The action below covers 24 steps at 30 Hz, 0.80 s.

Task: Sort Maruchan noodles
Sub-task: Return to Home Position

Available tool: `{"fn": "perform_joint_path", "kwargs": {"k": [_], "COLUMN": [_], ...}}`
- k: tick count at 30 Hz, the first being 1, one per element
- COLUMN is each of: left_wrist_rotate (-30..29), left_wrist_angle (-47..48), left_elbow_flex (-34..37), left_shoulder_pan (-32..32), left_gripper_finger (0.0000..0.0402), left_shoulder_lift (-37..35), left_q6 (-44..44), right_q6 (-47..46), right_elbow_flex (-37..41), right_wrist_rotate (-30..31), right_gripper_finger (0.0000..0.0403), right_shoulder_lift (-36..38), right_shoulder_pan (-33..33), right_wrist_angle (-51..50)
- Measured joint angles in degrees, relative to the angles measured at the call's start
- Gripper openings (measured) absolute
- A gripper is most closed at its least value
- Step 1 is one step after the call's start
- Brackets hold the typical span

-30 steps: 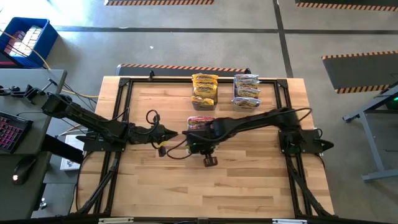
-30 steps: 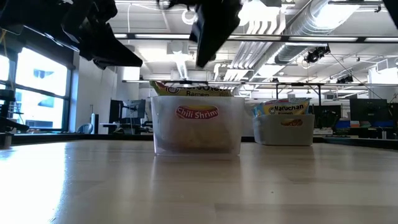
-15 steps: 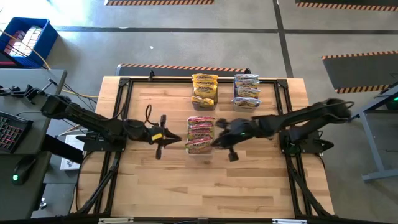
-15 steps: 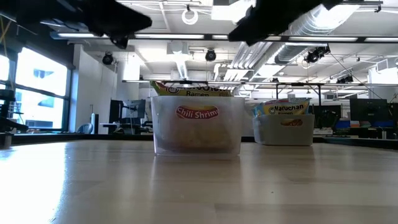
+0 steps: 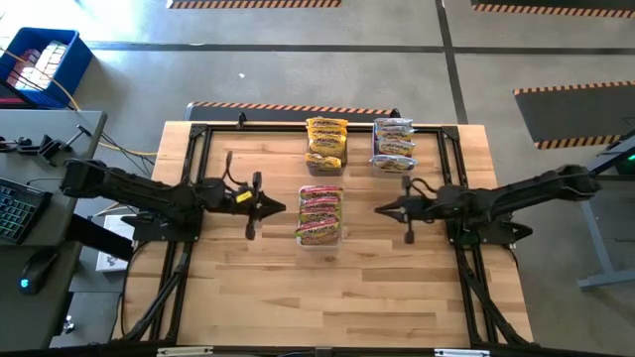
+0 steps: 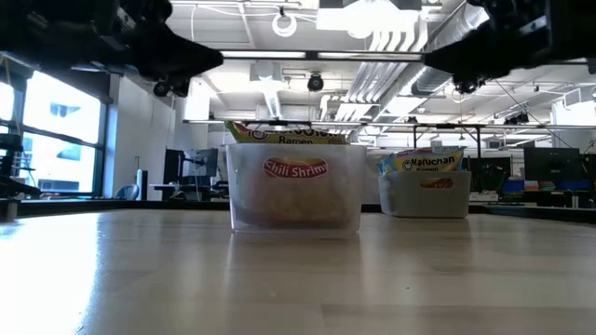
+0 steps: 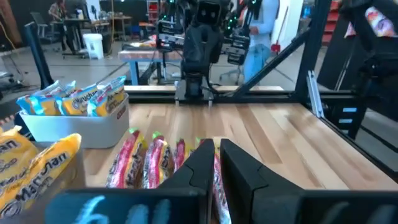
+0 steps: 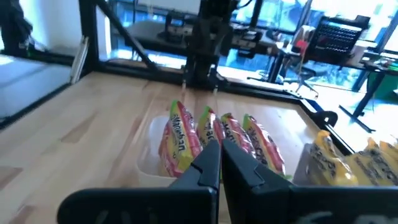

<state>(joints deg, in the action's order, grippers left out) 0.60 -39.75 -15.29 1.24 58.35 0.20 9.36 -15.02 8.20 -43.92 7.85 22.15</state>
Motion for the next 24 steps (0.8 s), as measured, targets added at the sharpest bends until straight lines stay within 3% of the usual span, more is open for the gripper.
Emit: {"fn": "perform_joint_path", "kwargs": {"k": [14,24], "left_wrist_rotate": [1.8,2.5], "left_wrist_angle": [2.7,17.5], "left_elbow_flex": [9.6,9.9], "left_shoulder_pan": [-5.2,-5.8], "left_gripper_finger": [0.0019,0.0019], "left_shoulder_lift": [-20.0,-32.5], "left_q6": [-0.6,-1.5], "right_q6": [0.1,-0.3], "right_elbow_flex": [14.3,14.4], "right_wrist_rotate": [-0.2,-0.2], "right_gripper_finger": [0.0000,0.0000], "right_shoulder_lift": [32.6,42.3], "right_shoulder_pan": [-0.1,-0.1], "right_wrist_angle": [-2.3,-11.7]}}
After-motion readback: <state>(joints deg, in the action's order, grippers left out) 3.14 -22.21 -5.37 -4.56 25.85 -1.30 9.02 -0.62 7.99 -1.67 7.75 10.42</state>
